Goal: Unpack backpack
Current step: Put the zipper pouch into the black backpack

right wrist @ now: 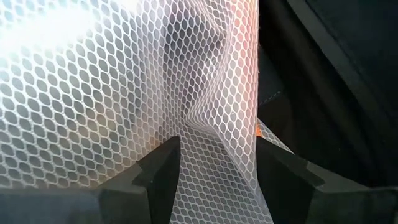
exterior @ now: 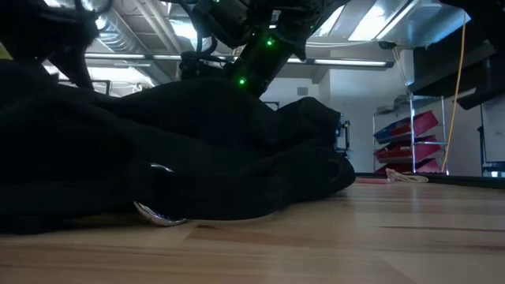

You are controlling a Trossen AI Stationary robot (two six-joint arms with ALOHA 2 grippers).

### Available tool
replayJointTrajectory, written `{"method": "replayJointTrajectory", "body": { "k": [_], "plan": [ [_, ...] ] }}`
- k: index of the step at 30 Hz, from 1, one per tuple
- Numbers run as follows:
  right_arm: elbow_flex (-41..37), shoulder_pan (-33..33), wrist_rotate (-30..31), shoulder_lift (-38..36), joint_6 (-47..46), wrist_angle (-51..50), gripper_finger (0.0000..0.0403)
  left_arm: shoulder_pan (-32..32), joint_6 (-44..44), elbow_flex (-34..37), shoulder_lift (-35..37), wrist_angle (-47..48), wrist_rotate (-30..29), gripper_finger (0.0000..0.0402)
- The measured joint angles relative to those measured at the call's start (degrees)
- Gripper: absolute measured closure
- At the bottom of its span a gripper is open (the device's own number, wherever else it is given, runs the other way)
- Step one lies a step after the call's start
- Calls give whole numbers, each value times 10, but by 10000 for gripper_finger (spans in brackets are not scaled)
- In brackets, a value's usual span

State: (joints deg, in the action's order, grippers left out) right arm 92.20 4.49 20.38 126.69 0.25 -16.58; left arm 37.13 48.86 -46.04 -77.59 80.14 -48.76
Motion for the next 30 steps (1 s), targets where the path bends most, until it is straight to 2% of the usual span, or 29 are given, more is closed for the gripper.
{"method": "replayJointTrajectory", "body": {
  "k": [4, 9, 12, 14, 17, 22, 24, 30],
  "plan": [
    [0, 0, 0, 0, 0, 0, 222, -21, -2, 0, -23, -2, 9, 121],
    [0, 0, -1, 0, 0, 0, 222, -34, 30, 0, -31, 15, -9, 121],
    [0, 0, -1, 0, 0, 0, 222, -43, 31, 0, -31, 18, 6, 136],
    [0, 0, -1, 0, 0, 0, 222, -48, 26, 0, -31, 10, 24, 165],
    [0, 0, -1, 0, 0, 1, 222, -51, 14, -3, -31, -4, 48, 229],
    [0, 0, -1, 0, 0, 1, 222, -48, -25, -38, -31, -25, 51, 348],
    [0, 0, -1, 0, 0, 1, 222, -48, -50, -58, -31, -36, 50, 384],
    [0, 0, -2, 0, 13, -2, 222, -48, -101, -115, -31, -69, 34, 398]
  ]
}}
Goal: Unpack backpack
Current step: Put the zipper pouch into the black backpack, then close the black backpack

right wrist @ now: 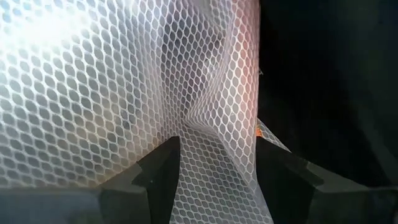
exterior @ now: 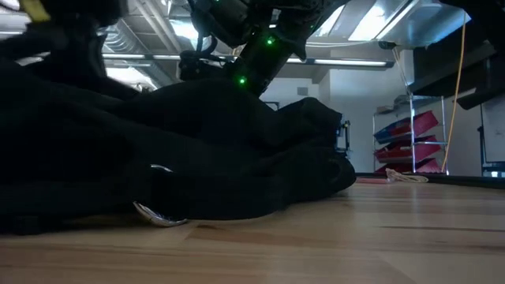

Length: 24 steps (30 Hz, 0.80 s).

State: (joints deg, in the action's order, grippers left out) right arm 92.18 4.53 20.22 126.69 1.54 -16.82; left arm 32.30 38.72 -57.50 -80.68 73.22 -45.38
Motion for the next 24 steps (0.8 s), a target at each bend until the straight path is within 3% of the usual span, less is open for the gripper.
{"method": "replayJointTrajectory", "body": {
  "k": [13, 21, 24],
  "plan": [
    [0, 13, 207, -74, -12, -124, 217, 100, -3, -100, 0, -40, -9, 400],
    [0, 33, 198, -96, -8, -164, 210, 148, -39, -127, 0, -55, -44, 400],
    [0, 57, 239, -106, -1, -192, 210, 149, -43, -123, 0, -53, -47, 400]
  ]
}}
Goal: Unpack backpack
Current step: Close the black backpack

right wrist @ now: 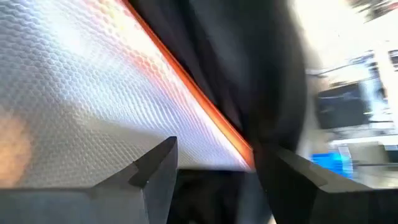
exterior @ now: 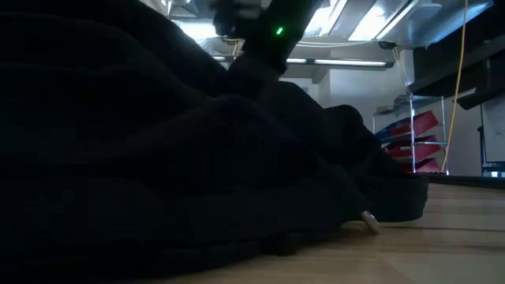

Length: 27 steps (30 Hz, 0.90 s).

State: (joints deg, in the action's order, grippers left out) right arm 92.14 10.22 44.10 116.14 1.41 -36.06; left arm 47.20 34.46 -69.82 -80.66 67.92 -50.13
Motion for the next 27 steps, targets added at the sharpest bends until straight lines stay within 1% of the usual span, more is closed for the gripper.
{"method": "replayJointTrajectory", "body": {
  "k": [2, 5, 7, 10, 11, 12, 13, 15, 16, 19, 22, 23, 25, 27],
  "plan": [
    [0, 17, 38, -7, -3, -9, 210, 0, 0, 0, 0, -1, -4, 400],
    [0, 38, 70, -17, -5, -16, 210, -1, -7, 0, 0, 0, -12, 400],
    [0, 51, 102, -27, -5, -26, 210, -1, -11, 0, 0, 1, -15, 400],
    [0, 65, 171, -45, -14, -77, 210, -1, -15, 0, 0, 1, -18, 400],
    [0, 65, 179, -50, -29, -102, 210, -1, -15, 0, 0, 2, -19, 400],
    [0, 64, 173, -54, -51, -132, 210, -1, -12, 0, 0, 1, -19, 400],
    [0, 61, 146, -60, -76, -165, 210, -1, -6, 0, 0, -2, -16, 400],
    [0, 47, 81, -71, -116, -227, 210, -1, -10, 0, 0, -14, 15, 400],
    [0, 40, 63, -74, -137, -260, 210, -1, -21, 0, 0, -22, 33, 400],
    [0, 25, 57, -74, -175, -330, 210, -1, -47, 1, 0, -52, 72, 400],
    [0, 12, 40, -74, -161, -350, 210, -1, -72, 2, 0, -82, 84, 400],
    [0, 8, 21, -74, -148, -350, 210, -1, -83, 9, 1, -99, 89, 400],
    [0, 0, -39, -74, -110, -352, 210, -4, -111, 28, 1, -136, 113, 400],
    [-9, -8, -84, -74, -76, -348, 210, -13, -135, 56, 1, -185, 159, 400]
  ]
}}
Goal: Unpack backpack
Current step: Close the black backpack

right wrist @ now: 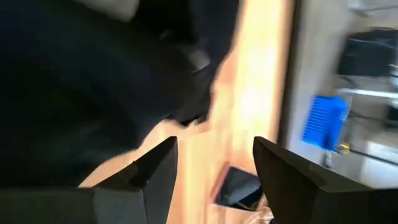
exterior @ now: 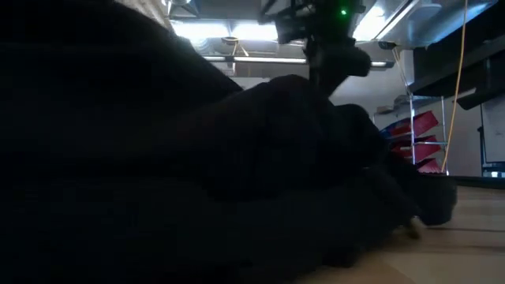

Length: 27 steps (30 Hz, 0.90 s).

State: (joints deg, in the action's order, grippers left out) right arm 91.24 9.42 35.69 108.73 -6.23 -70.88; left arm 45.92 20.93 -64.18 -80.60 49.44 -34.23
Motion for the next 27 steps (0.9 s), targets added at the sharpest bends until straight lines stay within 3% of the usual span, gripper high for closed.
{"method": "replayJointTrajectory", "body": {
  "k": [4, 6, 10, 14, 19, 27],
  "plan": [
    [-41, -15, -23, -10, 31, 30, 210, -25, -44, 79, 0, -126, 95, 400],
    [-71, -25, -35, -25, 49, 71, 210, -36, -60, 114, 0, -177, 113, 400],
    [-145, -43, -125, -63, 106, 220, 210, -59, -66, 145, 0, -257, 129, 400],
    [-200, -51, -174, -90, 140, 326, 210, -70, -85, 146, 0, -279, 137, 400],
    [-218, -50, -181, -90, 141, 340, 210, -73, -117, 146, 1, -329, 139, 391],
    [-221, -50, -208, -89, 143, 375, 210, -81, -123, 146, 1, -334, 147, 361]
  ]
}}
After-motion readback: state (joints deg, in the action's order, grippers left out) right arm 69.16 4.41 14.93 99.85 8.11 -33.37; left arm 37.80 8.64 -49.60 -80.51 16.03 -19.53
